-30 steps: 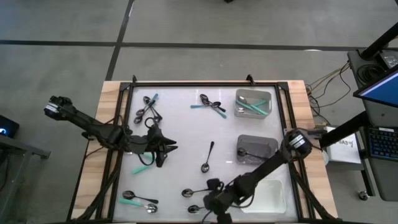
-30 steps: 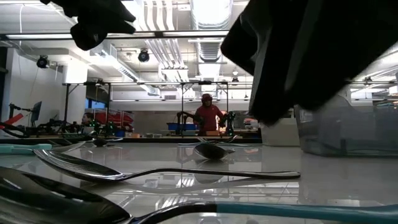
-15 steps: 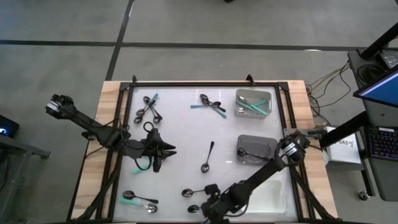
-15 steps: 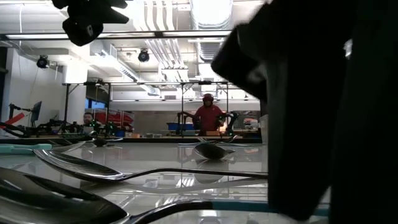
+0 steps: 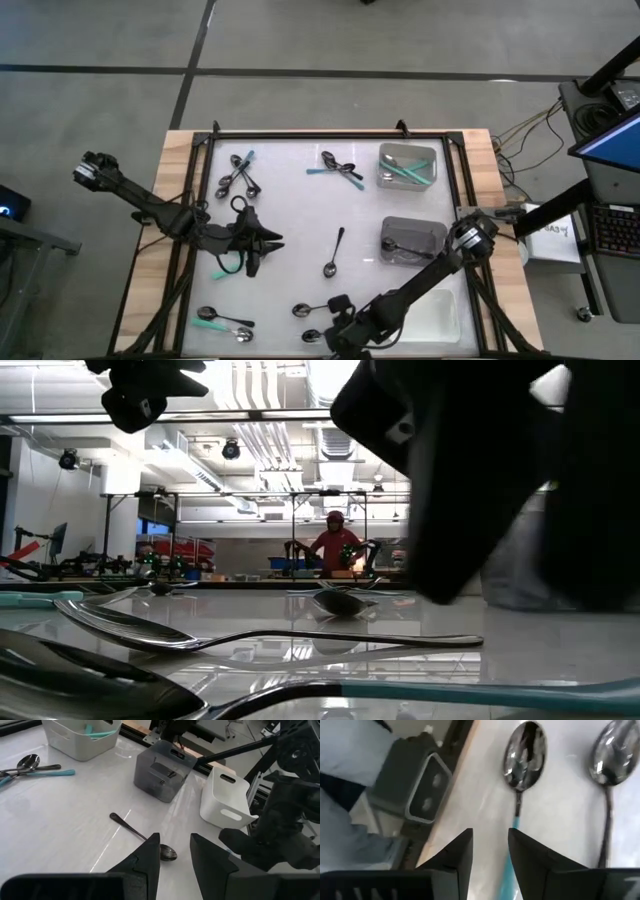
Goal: Sort silverware by color (type)
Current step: Put the blue spoon into the white bin
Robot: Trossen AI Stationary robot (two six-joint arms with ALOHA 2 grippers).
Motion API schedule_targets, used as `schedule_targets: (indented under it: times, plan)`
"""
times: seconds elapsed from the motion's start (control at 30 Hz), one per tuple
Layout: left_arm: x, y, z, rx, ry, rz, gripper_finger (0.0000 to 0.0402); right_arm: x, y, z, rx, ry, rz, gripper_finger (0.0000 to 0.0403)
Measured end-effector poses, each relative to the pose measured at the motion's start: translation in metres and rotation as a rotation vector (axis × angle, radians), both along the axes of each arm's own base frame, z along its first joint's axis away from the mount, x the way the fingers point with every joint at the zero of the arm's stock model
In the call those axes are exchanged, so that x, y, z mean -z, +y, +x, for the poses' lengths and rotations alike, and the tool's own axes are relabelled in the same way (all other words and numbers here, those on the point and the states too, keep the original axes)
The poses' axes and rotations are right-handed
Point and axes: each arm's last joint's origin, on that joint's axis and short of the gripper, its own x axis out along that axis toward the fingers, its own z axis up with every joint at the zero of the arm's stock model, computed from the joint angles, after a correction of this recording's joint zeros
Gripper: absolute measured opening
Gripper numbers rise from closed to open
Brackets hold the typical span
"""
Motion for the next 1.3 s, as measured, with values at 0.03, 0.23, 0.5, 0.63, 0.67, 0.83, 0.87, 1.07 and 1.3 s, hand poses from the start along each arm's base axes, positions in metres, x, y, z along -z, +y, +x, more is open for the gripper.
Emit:
schedule_targets:
  times: [0.03, 0.23, 0.5, 0.63, 0.67, 0.83, 0.87, 1.07, 1.3]
  plan:
    - [0.0, 0.0, 0.0, 0.001, 0.001, 0.004, 0.009, 0.001, -0.001, 0.0, 0.008, -0.007, -0.018, 0.0121]
    - [0.0, 0.0, 0.0, 0.005, 0.003, 0.013, 0.009, 0.003, -0.004, 0.002, 0.017, -0.011, -0.043, 0.0136]
    - [0.001, 0.0, 0.0, 0.005, 0.005, 0.014, 0.009, 0.007, -0.009, 0.002, 0.036, -0.01, -0.071, 0.013]
    - [0.0, 0.0, 0.0, 0.005, 0.003, 0.013, 0.009, 0.016, -0.013, 0.002, 0.045, 0.005, -0.086, 0.0123]
    - [0.0, 0.0, 0.0, 0.005, 0.002, 0.012, 0.009, 0.02, -0.013, 0.003, 0.048, 0.012, -0.083, 0.012]
    - [0.0, 0.0, 0.0, 0.005, 0.001, 0.013, 0.009, 0.032, -0.015, 0.005, 0.05, 0.05, -0.074, 0.0106]
    - [0.0, 0.0, 0.0, 0.006, 0.002, 0.014, 0.009, 0.033, -0.016, 0.006, 0.057, 0.059, -0.068, 0.0102]
    - [0.0, 0.0, 0.0, 0.006, 0.001, 0.016, 0.009, 0.033, -0.02, 0.008, 0.078, 0.072, -0.053, 0.0043]
    - [0.0, 0.0, 0.0, 0.006, 0.001, 0.015, 0.009, 0.03, -0.024, 0.01, 0.078, 0.091, -0.016, 0.0012]
